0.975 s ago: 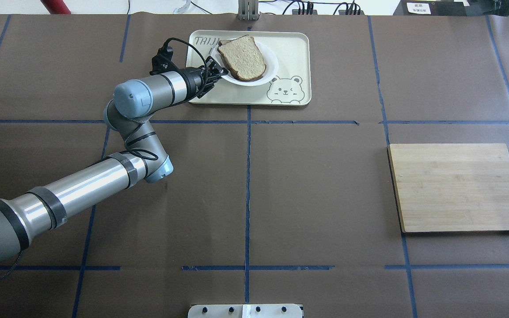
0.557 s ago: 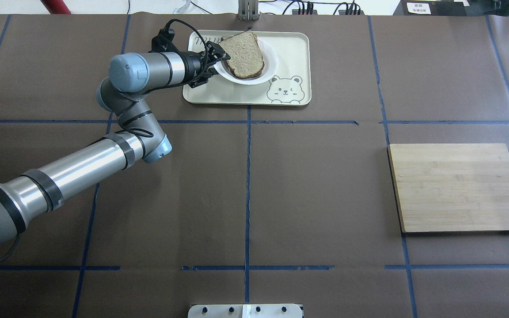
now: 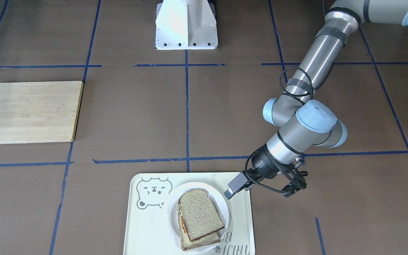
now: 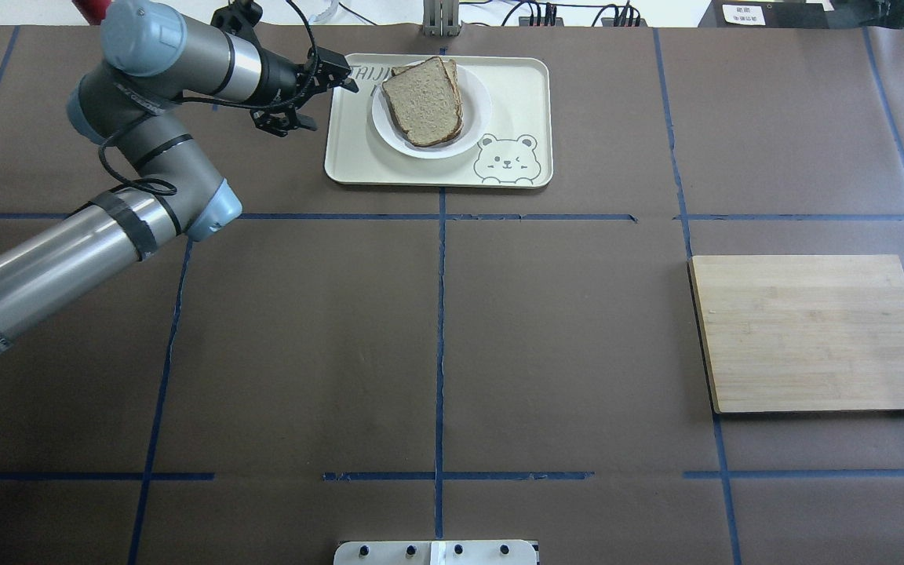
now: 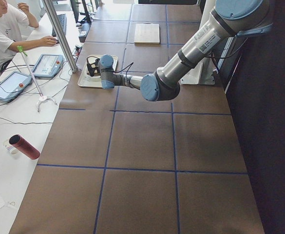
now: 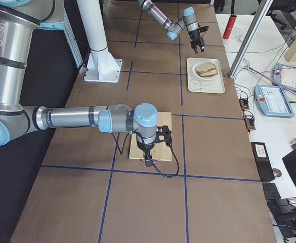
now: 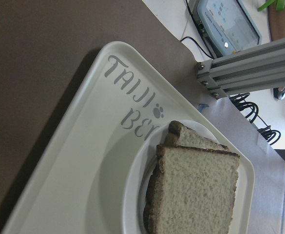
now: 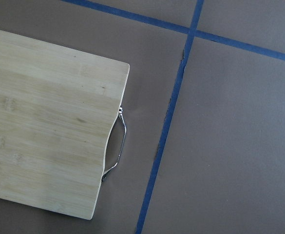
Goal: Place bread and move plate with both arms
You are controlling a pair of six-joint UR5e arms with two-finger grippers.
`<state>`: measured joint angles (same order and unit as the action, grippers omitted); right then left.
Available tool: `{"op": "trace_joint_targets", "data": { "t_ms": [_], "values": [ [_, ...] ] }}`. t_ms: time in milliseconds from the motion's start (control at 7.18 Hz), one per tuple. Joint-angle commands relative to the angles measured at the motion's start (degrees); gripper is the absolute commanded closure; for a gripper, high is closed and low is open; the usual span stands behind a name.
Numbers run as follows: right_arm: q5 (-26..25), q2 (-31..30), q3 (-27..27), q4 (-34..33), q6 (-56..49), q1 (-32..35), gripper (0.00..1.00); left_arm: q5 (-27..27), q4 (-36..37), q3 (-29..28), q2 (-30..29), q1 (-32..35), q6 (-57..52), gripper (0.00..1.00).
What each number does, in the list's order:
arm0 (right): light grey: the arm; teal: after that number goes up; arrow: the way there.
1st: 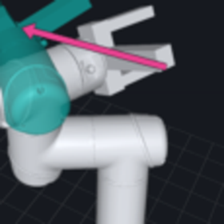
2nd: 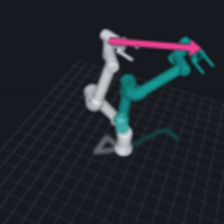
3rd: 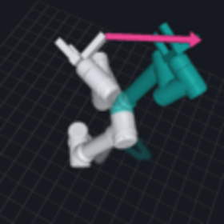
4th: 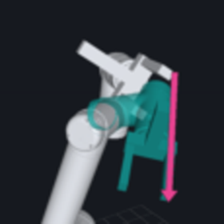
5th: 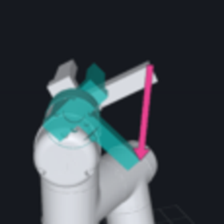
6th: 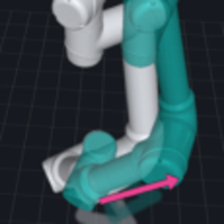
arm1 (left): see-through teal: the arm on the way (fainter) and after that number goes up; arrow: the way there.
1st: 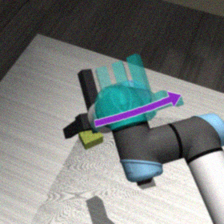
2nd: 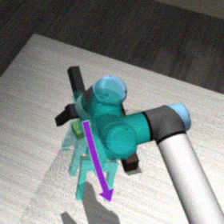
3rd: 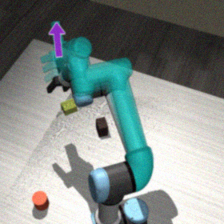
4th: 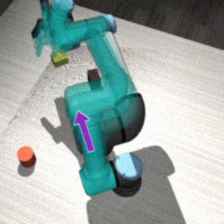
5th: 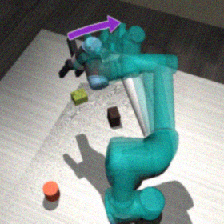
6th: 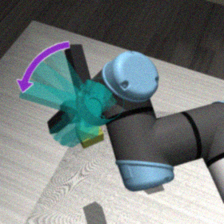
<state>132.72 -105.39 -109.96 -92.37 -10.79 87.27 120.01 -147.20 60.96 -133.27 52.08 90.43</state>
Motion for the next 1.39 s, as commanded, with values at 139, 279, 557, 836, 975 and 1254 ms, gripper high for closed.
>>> {"op": "trace_joint_targets", "data": {
  "t_ms": [139,279,557,836,975,1254],
  "values": [
    [0.17,-0.17,0.45,0.0,0.07,0.0,0.0,3.57,39.67,27.83,14.59,6.6,-44.04,0.0],
    [1.48,-0.26,1.58,0.0,0.07,0.0,0.0,3.65,49.37,33.99,19.93,9.32,-59.6,0.0],
    [2.55,-0.44,1.77,0.09,1.9,0.0,0.0,5.57,60.48,40.45,29.61,18.96,-81.02,0.0],
    [2.46,0.18,1.68,0.18,4.72,0.0,0.0,11.37,64.14,40.47,39.44,30.92,-96.96,0.0],
    [2.55,0.27,1.59,0.18,4.81,-0.09,0.0,12.43,63.53,40.47,44.37,34.45,-100.16,0.0],
    [2.64,0.18,1.59,0.18,4.73,0.0,0.0,13.06,63.09,41.43,49.93,37.21,-100.37,0.0]
  ]
}}
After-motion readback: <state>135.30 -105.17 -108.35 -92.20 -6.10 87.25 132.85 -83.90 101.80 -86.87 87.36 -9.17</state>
